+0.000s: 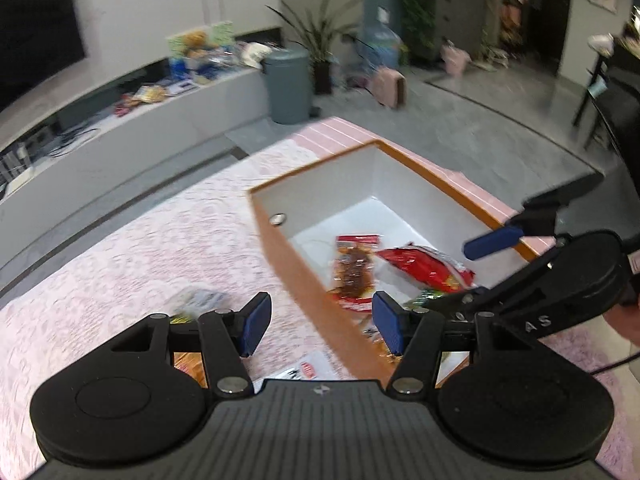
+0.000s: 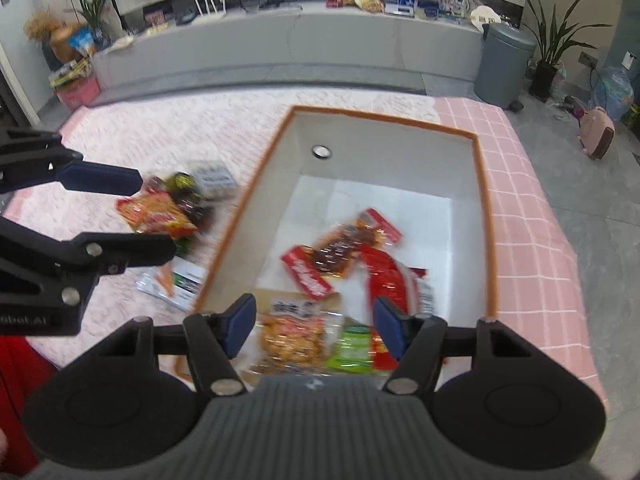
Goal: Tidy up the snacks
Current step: 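Move both open grippers back toward the remaining snack pile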
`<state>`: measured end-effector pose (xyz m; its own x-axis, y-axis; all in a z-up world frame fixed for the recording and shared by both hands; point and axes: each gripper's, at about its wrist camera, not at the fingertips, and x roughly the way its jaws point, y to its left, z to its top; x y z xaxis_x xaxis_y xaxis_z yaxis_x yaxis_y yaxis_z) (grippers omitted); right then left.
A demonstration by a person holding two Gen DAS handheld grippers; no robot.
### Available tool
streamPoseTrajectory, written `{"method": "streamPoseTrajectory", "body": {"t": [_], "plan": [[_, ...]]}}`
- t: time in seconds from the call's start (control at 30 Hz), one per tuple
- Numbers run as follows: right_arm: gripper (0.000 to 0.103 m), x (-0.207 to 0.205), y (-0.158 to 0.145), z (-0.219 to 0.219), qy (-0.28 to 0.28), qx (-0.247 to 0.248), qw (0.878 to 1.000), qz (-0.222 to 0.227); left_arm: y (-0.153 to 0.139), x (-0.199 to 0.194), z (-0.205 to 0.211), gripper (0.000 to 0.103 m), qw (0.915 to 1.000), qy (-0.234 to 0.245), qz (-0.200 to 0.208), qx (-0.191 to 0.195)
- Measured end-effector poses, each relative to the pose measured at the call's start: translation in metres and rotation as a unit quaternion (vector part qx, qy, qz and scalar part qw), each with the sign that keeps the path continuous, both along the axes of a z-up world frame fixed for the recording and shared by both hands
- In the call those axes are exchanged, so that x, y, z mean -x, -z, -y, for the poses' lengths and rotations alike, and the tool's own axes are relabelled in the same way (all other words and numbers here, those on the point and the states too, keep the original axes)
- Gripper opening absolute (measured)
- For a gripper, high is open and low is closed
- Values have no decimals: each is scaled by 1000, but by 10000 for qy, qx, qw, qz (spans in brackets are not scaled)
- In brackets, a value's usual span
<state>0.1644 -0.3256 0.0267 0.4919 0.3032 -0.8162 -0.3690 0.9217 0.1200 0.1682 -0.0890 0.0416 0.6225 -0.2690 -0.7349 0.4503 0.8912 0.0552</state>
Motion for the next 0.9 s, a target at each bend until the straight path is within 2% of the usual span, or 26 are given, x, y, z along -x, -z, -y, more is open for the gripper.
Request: {"method": "streamPoseTrajectory", "body": {"t": [0.17,0.3,0.5,0.63,0.9], "plan": [[71,20,2,-22,173,-177,9993,297,-1,16,-43,68,9977,-572,210,297],[71,36,6,-38,338,-641,9965,409,3,31,-75,68,9934,-1005,405,377],[71,63,16,-71,316,-1018,9887,1057,18,51,-114,68,9897,-1309,445,370],[70,73,26,-98,193,-945,9873,1263,32,61,-131,68,9887,-1422,367,288],[70,71,48,-131,-43,-558,9895,1332,51,64,-154,68,9854,-1642,33,452]]}}
